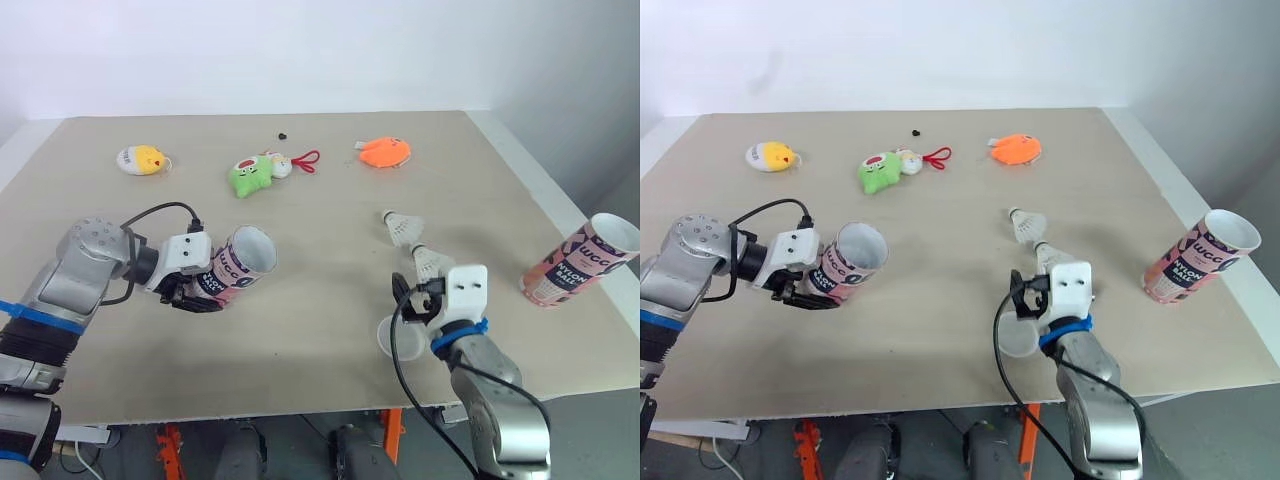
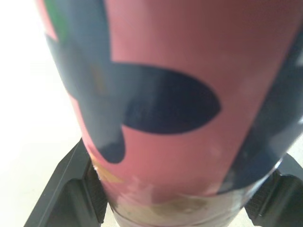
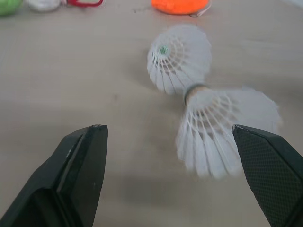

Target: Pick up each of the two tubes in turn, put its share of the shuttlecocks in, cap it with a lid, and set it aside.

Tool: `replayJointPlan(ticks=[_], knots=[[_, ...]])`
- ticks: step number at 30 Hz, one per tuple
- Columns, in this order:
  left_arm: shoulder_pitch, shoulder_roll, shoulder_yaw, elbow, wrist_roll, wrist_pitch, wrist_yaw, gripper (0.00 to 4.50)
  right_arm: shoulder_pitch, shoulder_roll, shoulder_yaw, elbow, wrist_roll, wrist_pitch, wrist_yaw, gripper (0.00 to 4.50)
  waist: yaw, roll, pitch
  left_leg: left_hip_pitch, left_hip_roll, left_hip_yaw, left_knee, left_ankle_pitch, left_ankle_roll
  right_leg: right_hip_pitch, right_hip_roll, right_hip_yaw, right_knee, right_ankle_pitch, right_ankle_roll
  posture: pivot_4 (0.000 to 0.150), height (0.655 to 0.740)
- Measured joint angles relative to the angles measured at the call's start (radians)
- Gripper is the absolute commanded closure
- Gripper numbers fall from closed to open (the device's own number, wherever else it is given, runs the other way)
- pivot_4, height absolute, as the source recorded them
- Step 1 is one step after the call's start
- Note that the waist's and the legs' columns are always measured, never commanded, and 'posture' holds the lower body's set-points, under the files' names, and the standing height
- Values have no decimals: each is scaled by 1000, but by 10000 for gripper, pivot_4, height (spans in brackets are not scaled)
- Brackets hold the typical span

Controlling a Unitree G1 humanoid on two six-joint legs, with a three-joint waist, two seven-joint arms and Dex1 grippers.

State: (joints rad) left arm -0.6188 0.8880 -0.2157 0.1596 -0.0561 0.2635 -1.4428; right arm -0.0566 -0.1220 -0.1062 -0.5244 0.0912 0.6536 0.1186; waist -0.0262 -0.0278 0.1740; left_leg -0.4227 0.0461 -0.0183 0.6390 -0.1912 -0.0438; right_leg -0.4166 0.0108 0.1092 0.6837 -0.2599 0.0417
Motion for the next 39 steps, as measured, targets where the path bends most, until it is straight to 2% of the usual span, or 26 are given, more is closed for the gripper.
replayJointPlan(ticks=[1,8,14,17,18,22,25,28,31,33,39], knots=[[7,4,6,-9,-2,3,2,15254,-26,8,-17,19,20,21,-2,8144,-1,0,0,0,0,0,-1,0,0,0,0,0,0,1,2,1500,7400],[41,17,25,-58,-15,31,20,15254,-134,20,-87,115,84,107,-30,43803,-1,0,0,-1,0,-1,-3,0,0,-2,0,-1,0,-1,2,1500,7400],[60,25,33,-80,-28,49,27,15254,-98,14,-166,102,178,110,0,44508,-4,0,0,-2,0,-1,-3,0,0,-2,0,-1,0,-1,2,1500,7400],[64,29,34,-86,-34,51,27,15254,-12,-69,-215,31,274,94,124,44508,-5,1,1,-2,-1,-1,-3,-1,1,-2,0,0,-1,-1,3,1500,7400],[66,32,34,-87,-34,51,26,15254,57,-154,-234,-40,357,83,241,44508,-6,1,1,-2,-1,-1,-3,-1,2,-1,0,0,-2,-2,3,1500,7400],[68,35,31,-86,-34,50,20,15254,49,-252,-237,-133,477,81,371,44508,-24,2,1,0,0,-1,-2,-1,3,-1,1,0,-1,1,2,1500,7400],[61,30,18,-83,-34,48,15,15254,-86,-388,-125,-204,542,135,439,44508,-37,1,2,2,1,0,-2,2,8,-1,2,1,-1,3,-2,1500,7400],[53,26,14,-71,-34,46,12,15254,-185,-412,-53,-227,584,176,450,44508,-41,0,2,1,1,-1,-2,3,10,-1,2,-1,-1,3,-4,1500,7400],[18,28,-12,-57,-19,35,-6,15254,-427,-450,99,-189,549,179,490,44508,-46,2,3,0,0,0,-1,3,10,-2,1,1,-1,5,-3,1500,7400],[6,25,-25,-52,-12,24,-12,15254,-504,-466,199,-168,503,144,529,44508,-46,-1,2,-1,0,-1,-2,3,10,-1,2,0,-2,4,-1,1500,7400],[-34,25,-44,-37,0,27,-28,15254,-559,-518,375,-76,359,72,606,44508,-43,-2,2,-9,0,-2,-2,2,11,-8,1,-1,-1,2,1,1500,7400]])
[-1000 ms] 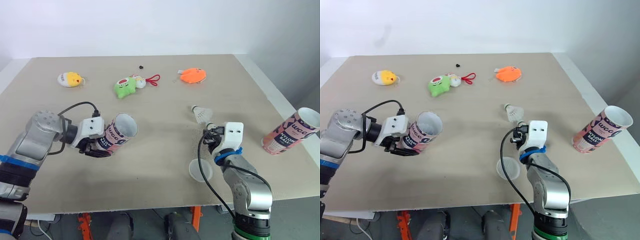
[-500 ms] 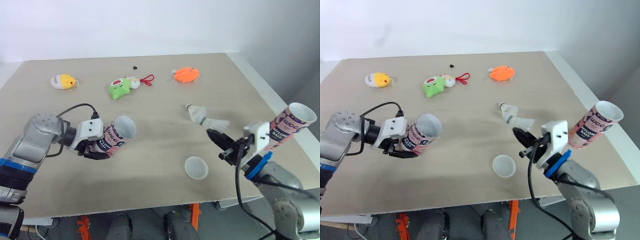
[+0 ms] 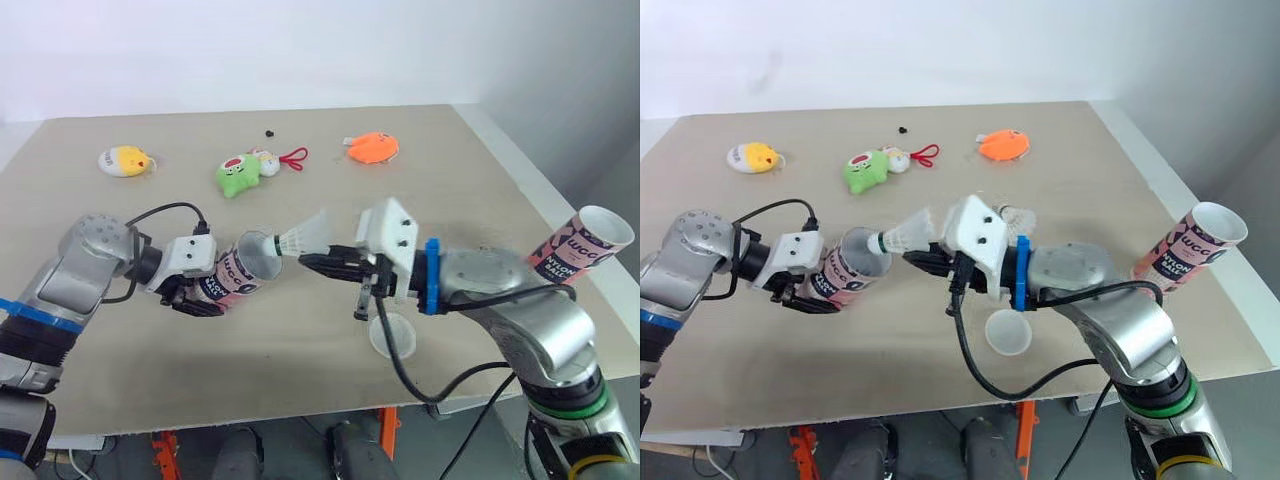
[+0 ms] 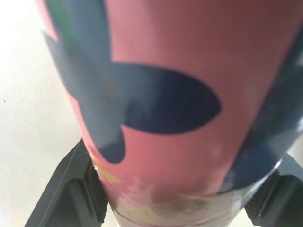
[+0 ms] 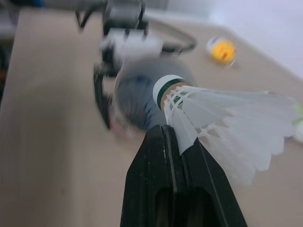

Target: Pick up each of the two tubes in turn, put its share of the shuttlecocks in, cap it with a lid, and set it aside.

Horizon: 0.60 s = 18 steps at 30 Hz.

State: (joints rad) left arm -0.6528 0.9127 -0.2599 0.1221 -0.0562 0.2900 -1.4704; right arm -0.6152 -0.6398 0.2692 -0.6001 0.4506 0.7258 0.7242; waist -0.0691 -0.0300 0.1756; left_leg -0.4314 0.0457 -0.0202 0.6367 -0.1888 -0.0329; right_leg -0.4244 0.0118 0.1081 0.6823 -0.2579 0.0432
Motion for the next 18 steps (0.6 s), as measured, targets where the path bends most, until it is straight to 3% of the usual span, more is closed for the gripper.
replayJointPlan(ticks=[7,8,9,13,15,17,18], knots=[[-5,0,-5,1,7,3,0,15254,-39,24,92,62,-124,-72,26,44508,-1,0,0,0,0,-1,0,0,1,0,0,-1,0,0,0,1500,7400],[-5,0,-5,1,8,4,0,15254,-41,41,94,68,-133,-79,24,38200,-1,0,0,0,0,-1,0,0,1,0,0,-1,1,1,-1,1500,7400],[-5,0,-5,1,8,4,0,15254,-44,67,94,74,-138,-81,16,35240,-1,0,0,0,0,-1,1,0,1,0,1,-1,1,1,-1,1500,7400],[-6,-3,-6,-1,7,3,1,15254,-24,150,67,54,-99,-69,-13,14335,0,0,0,0,0,-1,1,0,1,0,1,-1,1,0,0,1500,7400],[-7,-3,-7,-2,7,2,1,15254,12,154,37,34,-83,-55,-29,6322,2,0,0,0,0,-1,1,0,1,0,0,-1,1,0,0,1500,7400],[-7,-4,-7,-2,7,2,1,15254,57,156,-2,16,-70,-47,-48,658,3,0,0,0,0,-1,1,0,1,1,0,-1,1,0,0,1500,7400],[-7,-4,-7,-2,7,2,1,15254,121,169,-54,0,-57,-40,-82,658,4,-1,0,0,0,-2,1,0,1,1,0,-2,1,0,0,1500,7400]])
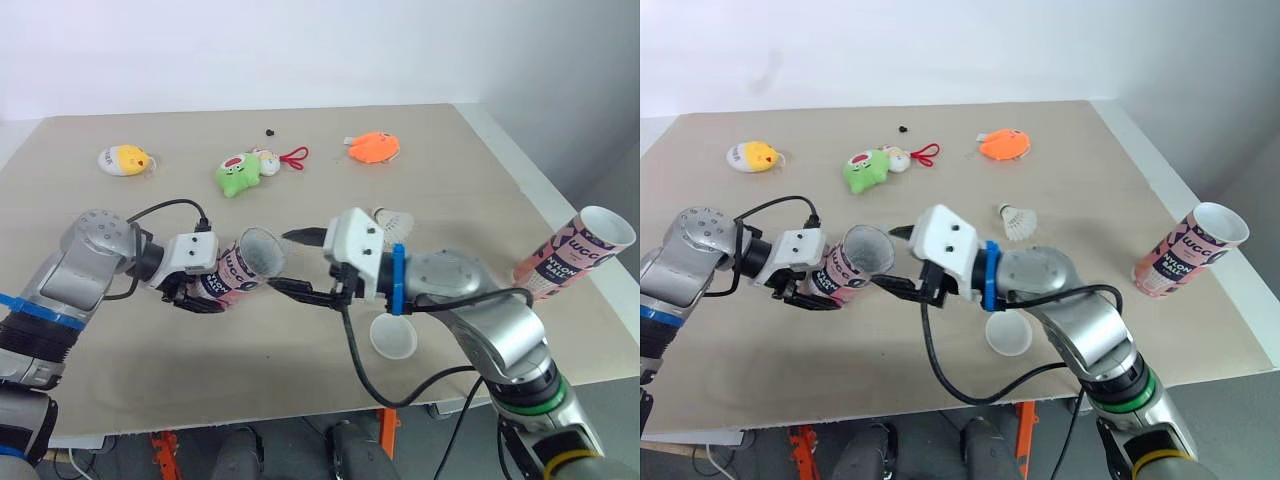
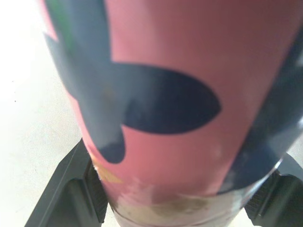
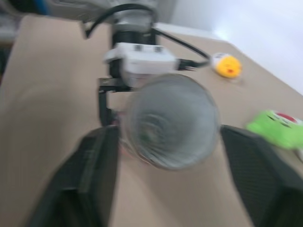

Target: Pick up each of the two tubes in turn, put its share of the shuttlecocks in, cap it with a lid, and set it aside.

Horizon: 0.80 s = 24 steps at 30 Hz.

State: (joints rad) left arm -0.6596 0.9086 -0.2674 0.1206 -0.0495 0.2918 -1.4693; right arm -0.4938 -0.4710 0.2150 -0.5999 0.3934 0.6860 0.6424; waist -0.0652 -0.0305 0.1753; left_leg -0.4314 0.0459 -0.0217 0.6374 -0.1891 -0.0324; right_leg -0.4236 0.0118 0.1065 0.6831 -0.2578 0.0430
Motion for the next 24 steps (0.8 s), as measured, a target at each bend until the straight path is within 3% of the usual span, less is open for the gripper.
replayJointPlan(ticks=[3,6,12,22,24], knots=[[0,1,0,3,1,0,0,15254,94,32,-82,3,-20,-8,-97,658,0,0,0,1,0,0,0,0,0,0,0,0,1,1,0,1500,7400],[1,0,0,4,2,0,1,15254,136,46,-137,90,-146,-48,-249,658,0,0,0,1,0,1,0,1,-1,0,0,1,1,2,0,1500,7400],[0,-2,0,9,2,-1,1,15254,165,126,-153,260,-246,-44,-404,658,-1,1,0,2,0,2,0,1,-1,0,1,2,1,3,0,1500,7400],[-7,-16,1,17,2,-1,1,15254,-30,266,-191,600,-280,-99,-513,658,-4,1,0,1,-1,2,1,1,-1,1,0,2,0,3,1,1500,7400],[-7,-16,2,15,1,1,0,15254,-93,301,-243,708,-270,-132,-540,5856,-4,1,0,1,-1,2,0,1,-1,1,0,3,0,3,1,1500,7400]])
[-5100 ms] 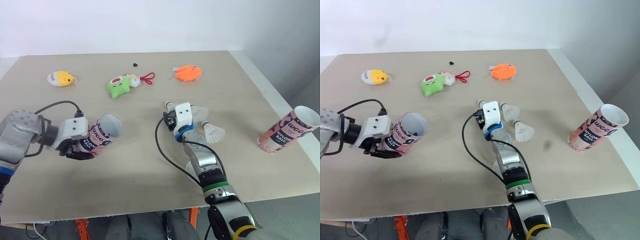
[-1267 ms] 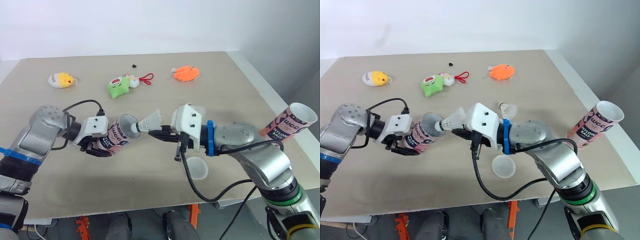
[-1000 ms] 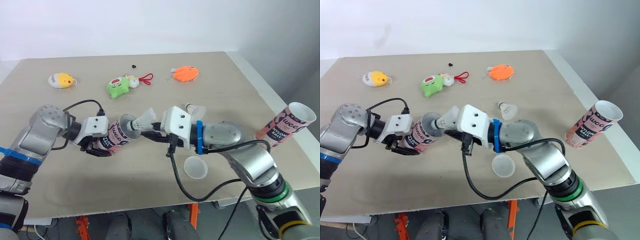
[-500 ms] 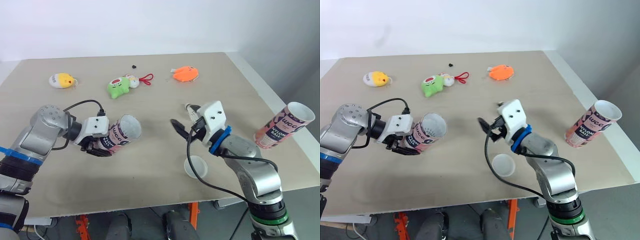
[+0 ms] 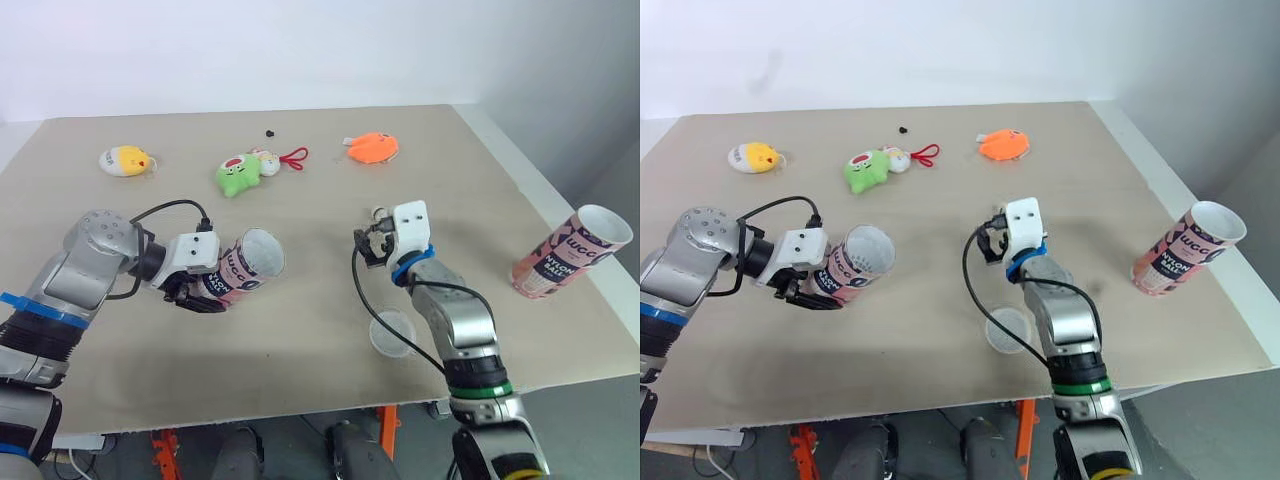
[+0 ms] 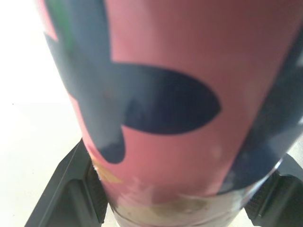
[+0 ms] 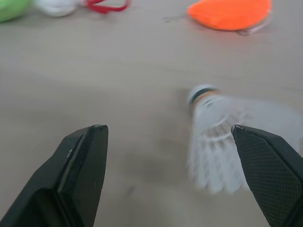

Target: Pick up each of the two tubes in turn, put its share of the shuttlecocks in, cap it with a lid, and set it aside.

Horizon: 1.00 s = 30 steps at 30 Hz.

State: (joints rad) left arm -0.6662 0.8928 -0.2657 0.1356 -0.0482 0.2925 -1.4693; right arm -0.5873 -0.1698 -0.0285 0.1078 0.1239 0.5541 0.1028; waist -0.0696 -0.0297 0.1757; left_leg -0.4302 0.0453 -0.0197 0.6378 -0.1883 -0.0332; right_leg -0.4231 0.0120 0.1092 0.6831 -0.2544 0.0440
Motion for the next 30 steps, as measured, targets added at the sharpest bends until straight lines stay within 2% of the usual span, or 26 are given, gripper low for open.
replayJointPlan(ticks=[1,3,6,7,8,9,15,17,19,20,23,26,30], knots=[[0,0,0,-1,-1,0,0,15254,-26,12,-24,44,9,-15,-9,8570,0,0,0,0,0,0,0,0,0,0,0,0,0,0,0,1500,7400],[0,0,0,-2,-2,1,-1,15254,-55,20,-49,92,18,-39,-19,17659,0,0,0,0,0,0,-1,0,0,0,0,0,0,0,-1,1500,7400],[4,3,3,-11,-4,14,1,15254,-64,22,-66,133,24,-64,-19,32642,-1,0,0,0,0,0,-1,0,0,0,0,0,0,0,-1,1500,7400],[10,4,8,-15,-4,17,2,15254,-64,23,-67,145,26,-69,-18,38982,-2,0,0,0,0,0,-1,0,0,0,0,0,0,0,-1,1500,7400],[11,5,8,-17,-4,18,3,15254,-65,23,-67,149,27,-71,-18,42634,-3,0,0,0,0,0,-1,0,0,0,0,0,0,0,-1,1500,7400],[14,6,9,-20,-4,19,5,15254,-64,24,-67,152,28,-75,-16,44057,-4,0,0,0,0,0,-1,0,0,0,0,0,0,0,-1,1500,7400],[21,7,15,-29,-6,22,10,15254,-50,7,-56,70,71,-84,84,44057,-3,2,1,0,0,0,-1,0,0,0,0,0,0,-1,0,1500,7400],[24,8,20,-32,-13,22,10,15254,-39,-83,-5,-129,165,-60,271,44057,-3,7,4,-3,-1,0,-1,0,0,-2,0,0,0,-1,1,1500,7400],[25,9,21,-32,-13,22,9,15254,-50,-140,16,-291,248,-32,386,44057,-3,7,4,-2,0,-1,-1,-1,1,-2,0,-1,0,-2,1,1500,7400],[25,9,21,-34,-13,21,9,15254,-70,-213,37,-438,352,43,488,44057,-3,7,4,-2,0,-2,-1,-1,2,-1,0,-2,0,-3,0,1500,7400],[27,9,21,-33,-13,21,10,15254,-103,-333,97,-591,459,151,621,44057,-2,5,3,-1,1,-4,-1,-1,2,0,0,-4,0,-3,-1,1500,7400],[27,9,20,-33,-11,21,12,15254,-102,-381,172,-616,456,186,670,44057,-3,4,3,0,1,-3,0,-1,2,0,0,-3,0,-2,-2,1500,7400],[30,6,20,-33,-12,21,21,15254,-101,-393,311,-599,324,135,678,44057,-3,4,3,0,1,-2,1,-1,2,0,0,-3,0,-1,-2,1500,7400]])
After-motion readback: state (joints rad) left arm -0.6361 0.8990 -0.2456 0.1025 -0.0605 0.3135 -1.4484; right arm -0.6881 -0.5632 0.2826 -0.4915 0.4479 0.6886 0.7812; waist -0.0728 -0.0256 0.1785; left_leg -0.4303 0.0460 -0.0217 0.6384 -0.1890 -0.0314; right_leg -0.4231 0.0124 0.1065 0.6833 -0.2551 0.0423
